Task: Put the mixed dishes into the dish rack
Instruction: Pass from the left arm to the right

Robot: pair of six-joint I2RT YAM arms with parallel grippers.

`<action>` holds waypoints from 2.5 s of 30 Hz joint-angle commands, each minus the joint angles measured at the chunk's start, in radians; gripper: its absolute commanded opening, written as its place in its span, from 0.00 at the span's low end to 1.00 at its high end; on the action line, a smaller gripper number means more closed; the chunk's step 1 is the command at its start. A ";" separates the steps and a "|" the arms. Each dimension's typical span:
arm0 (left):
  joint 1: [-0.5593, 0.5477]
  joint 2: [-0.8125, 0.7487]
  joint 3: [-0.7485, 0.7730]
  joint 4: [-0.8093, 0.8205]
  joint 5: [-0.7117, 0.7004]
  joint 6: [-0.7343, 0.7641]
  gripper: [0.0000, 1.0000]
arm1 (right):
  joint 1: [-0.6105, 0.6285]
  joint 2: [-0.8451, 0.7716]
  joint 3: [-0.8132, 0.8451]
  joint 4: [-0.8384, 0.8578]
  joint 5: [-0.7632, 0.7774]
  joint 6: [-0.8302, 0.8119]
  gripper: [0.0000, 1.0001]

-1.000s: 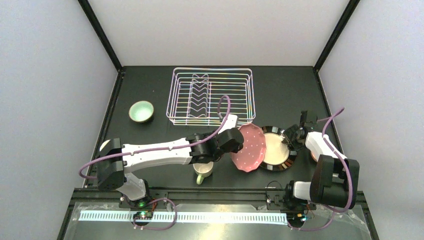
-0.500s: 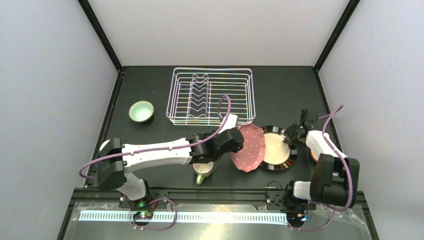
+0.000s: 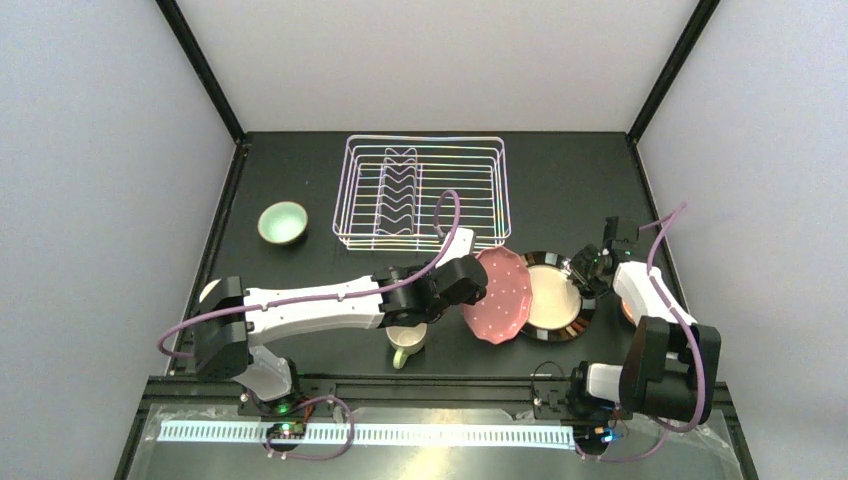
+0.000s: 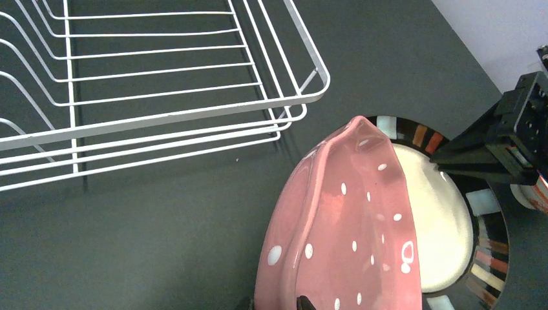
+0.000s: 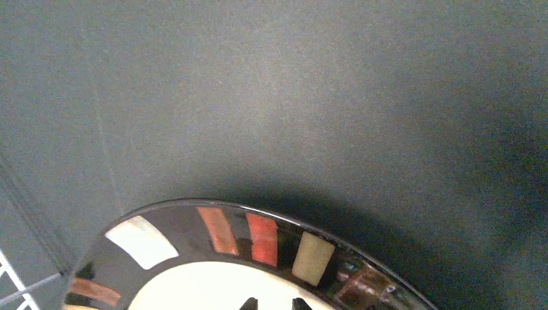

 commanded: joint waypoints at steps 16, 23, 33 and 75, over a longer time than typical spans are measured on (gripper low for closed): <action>0.024 -0.089 0.061 0.090 0.063 -0.117 0.01 | -0.002 -0.170 0.072 -0.008 -0.263 -0.180 0.68; 0.067 -0.146 0.050 0.085 0.161 -0.190 0.01 | -0.002 -0.275 -0.004 0.027 -0.401 -0.211 0.69; 0.106 -0.237 -0.001 0.083 0.200 -0.249 0.01 | -0.002 -0.431 -0.057 0.047 -0.472 -0.184 0.71; 0.198 -0.336 -0.062 0.165 0.383 -0.330 0.01 | -0.002 -1.041 -0.291 0.077 -0.810 0.060 0.98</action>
